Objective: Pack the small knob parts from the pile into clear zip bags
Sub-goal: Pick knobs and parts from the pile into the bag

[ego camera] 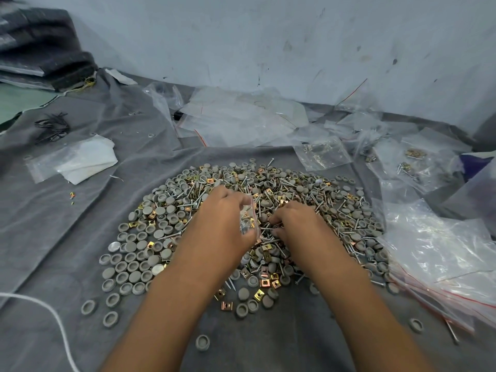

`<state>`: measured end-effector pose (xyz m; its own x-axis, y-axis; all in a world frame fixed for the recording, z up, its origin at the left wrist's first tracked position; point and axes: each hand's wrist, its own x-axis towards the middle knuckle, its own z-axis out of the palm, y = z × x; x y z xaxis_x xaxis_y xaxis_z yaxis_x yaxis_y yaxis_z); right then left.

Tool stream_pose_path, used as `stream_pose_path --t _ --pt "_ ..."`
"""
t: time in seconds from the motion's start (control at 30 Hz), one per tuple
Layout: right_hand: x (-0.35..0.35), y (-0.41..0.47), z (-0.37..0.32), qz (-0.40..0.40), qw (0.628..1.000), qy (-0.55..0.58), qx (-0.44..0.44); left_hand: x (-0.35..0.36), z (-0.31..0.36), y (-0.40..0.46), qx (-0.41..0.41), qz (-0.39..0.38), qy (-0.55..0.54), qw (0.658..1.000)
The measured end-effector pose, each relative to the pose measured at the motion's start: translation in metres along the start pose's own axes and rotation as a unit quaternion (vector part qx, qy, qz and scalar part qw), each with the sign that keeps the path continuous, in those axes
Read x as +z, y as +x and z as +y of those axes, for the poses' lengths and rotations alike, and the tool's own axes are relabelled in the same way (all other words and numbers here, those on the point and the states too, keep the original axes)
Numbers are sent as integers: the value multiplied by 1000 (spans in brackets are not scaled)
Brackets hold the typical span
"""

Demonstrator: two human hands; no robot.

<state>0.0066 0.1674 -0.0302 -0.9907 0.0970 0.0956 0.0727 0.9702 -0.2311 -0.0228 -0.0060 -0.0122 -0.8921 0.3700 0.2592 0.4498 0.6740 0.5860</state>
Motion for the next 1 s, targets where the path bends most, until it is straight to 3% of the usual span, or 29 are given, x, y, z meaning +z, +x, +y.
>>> stream_pose_path --t 0.2,0.37,0.43,0.53,0.57,0.63,0.8,1.0 --pt "1 2 8 24 999 24 -2 -1 0 0 1 5 -2 1000" --pt "-11 2 12 95 980 172 17 0 -2 1 8 11 5 1000" --pt "-18 1 9 138 942 303 35 0 -3 2 8 13 6 1000" --pt "-29 -5 -6 101 819 564 19 0 -2 2 5 11 1 1000" --pt "-30 -6 -11 90 801 592 4 0 -1 2 4 11 1 1000" --pt "-28 -8 -21 87 808 582 -20 -1 0 2 4 11 4 1000" --pt "-17 -9 -35 108 881 458 -46 -3 1 1 4 10 12 1000" --pt "-19 -8 -32 93 858 504 -25 -5 1 1 -3 16 -2 1000"
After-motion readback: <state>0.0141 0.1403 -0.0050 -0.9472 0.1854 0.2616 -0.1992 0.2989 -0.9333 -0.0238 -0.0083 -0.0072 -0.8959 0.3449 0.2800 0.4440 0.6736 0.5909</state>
